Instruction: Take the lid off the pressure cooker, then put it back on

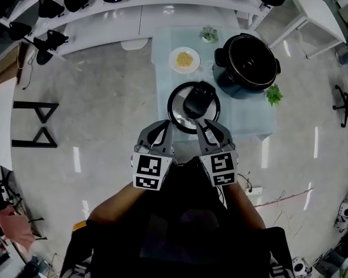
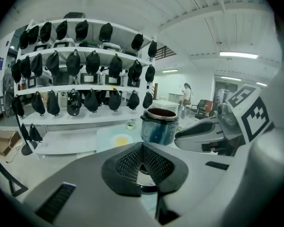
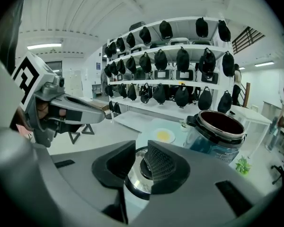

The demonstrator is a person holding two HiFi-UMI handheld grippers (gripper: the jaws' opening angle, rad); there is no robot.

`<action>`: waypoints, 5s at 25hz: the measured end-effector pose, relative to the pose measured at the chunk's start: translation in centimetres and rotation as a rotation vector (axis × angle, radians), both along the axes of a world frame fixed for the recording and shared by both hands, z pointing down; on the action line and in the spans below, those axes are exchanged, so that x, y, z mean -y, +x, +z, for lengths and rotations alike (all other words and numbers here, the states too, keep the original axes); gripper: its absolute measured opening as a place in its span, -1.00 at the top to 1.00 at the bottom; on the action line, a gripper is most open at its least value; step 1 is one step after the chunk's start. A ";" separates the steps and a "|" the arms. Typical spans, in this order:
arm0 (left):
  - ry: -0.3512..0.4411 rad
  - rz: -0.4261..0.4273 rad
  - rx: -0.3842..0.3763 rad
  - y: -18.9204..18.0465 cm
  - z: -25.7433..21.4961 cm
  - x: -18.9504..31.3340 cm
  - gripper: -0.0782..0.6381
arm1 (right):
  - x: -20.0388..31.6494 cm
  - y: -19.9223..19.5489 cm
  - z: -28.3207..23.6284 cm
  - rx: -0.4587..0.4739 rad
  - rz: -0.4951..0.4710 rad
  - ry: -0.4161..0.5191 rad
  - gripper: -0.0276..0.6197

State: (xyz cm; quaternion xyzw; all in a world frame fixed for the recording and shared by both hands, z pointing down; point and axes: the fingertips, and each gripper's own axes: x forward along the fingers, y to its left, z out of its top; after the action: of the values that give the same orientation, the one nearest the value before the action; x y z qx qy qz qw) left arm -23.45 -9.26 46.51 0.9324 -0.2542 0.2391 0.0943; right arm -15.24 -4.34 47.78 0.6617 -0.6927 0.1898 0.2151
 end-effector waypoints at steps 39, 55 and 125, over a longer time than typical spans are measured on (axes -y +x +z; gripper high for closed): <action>-0.149 -0.144 0.191 4.2 13.2 6.8 0.76 | 8.9 2.6 17.2 -0.009 -0.415 -0.187 -0.03; -0.154 -0.157 0.188 3.7 13.7 6.3 0.76 | 9.1 2.0 18.9 -0.006 -0.486 -0.160 0.00; 0.042 -0.331 0.017 21.3 -5.2 5.5 0.76 | 12.8 31.2 -2.8 -0.042 -0.527 -0.048 0.02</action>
State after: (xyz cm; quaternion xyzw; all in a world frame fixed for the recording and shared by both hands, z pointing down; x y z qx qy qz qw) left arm -2.13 -14.74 41.29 0.8776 -0.4100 0.2226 0.1106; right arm 15.92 -17.11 45.02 0.4571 -0.8318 0.1298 0.2868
